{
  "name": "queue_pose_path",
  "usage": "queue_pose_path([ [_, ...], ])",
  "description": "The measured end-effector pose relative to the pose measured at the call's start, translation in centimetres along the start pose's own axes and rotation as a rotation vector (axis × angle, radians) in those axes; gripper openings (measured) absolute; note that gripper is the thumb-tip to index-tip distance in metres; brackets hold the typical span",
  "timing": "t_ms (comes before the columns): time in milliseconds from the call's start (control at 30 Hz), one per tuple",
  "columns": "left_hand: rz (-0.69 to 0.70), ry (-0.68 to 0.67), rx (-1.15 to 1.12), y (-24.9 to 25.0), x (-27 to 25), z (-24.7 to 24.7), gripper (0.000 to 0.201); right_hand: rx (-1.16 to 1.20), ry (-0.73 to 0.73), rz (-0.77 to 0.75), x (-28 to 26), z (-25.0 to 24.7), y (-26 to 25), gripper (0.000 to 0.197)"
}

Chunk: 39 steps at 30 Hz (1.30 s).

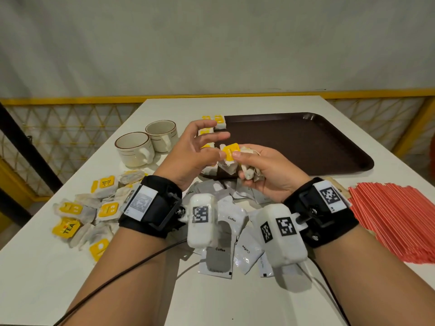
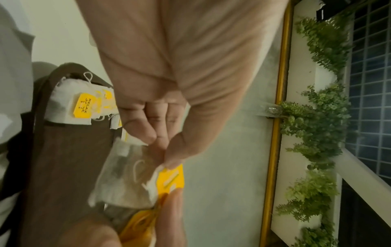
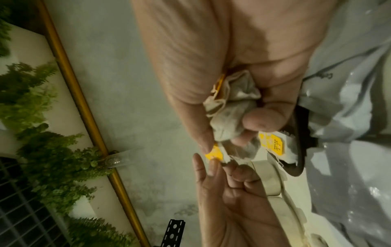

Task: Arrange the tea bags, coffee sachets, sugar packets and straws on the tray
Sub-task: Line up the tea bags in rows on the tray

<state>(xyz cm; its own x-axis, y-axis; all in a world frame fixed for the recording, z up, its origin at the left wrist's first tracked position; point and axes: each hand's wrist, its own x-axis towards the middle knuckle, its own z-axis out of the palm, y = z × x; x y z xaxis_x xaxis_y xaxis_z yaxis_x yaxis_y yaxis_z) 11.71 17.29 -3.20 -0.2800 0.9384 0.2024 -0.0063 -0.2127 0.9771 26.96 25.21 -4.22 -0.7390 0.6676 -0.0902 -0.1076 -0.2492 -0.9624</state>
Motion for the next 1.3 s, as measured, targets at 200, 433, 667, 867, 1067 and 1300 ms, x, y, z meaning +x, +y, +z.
queue_pose_path([
  [200, 0.014, 0.077, 0.004, 0.1, 0.2, -0.7, 0.052, -0.071, 0.045, -0.07, -0.2, -0.3, -0.3, 0.009],
  [433, 0.007, -0.04, 0.086, 0.5, -0.1, -1.1, 0.057, -0.163, -0.078, -0.126, -0.7, -0.2, -0.7, 0.019],
  [667, 0.036, -0.016, 0.066, 0.6, -0.1, -1.0, 0.048, -0.281, -0.024, -0.144, -0.5, -0.4, -0.3, 0.016],
  [867, 0.038, 0.106, 0.014, -0.2, 0.3, 0.2, 0.029, -0.207, 0.073, -0.158, -0.6, -0.1, -0.4, 0.016],
  [1067, -0.014, 0.009, 0.042, -0.7, 0.4, 0.8, 0.034, 0.024, 0.169, -0.125, -0.2, -0.3, -0.8, 0.012],
  [1300, 0.082, 0.197, 0.266, -1.5, 0.7, 1.0, 0.022, 0.367, 0.18, 0.074, 0.0, -0.2, -1.2, 0.033],
])
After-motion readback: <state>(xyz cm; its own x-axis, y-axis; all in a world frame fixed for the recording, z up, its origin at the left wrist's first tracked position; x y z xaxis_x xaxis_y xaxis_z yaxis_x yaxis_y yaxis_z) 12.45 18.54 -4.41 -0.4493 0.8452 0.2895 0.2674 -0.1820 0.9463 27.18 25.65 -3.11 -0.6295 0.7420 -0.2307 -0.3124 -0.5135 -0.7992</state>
